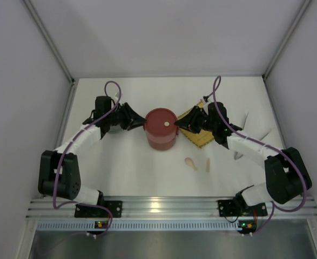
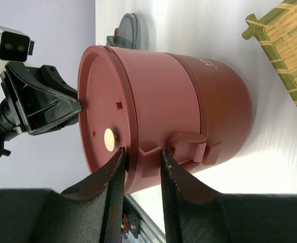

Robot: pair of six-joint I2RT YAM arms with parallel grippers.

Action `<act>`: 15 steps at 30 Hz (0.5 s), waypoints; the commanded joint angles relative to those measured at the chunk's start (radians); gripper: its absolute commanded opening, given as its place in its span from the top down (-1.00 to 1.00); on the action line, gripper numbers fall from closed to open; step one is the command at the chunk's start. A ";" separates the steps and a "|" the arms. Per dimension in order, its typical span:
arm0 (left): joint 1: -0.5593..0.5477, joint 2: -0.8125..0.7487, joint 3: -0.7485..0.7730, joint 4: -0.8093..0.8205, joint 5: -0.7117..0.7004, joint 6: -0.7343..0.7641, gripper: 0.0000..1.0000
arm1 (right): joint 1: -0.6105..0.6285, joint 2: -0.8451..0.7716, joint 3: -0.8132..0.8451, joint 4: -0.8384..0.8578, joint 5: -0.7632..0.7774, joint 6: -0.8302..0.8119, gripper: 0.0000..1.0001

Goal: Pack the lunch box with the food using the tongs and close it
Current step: Adjust the packing box at the center of the board.

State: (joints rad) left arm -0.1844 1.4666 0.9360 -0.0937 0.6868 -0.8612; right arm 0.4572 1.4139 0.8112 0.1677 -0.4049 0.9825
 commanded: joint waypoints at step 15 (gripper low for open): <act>-0.023 0.067 0.047 0.022 -0.020 -0.035 0.34 | 0.136 -0.052 -0.021 0.099 -0.124 0.030 0.48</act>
State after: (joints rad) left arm -0.1818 1.4956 0.9634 -0.0826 0.6670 -0.8604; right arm 0.4915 1.3960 0.7914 0.1730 -0.3801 1.0084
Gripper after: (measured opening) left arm 0.351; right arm 0.282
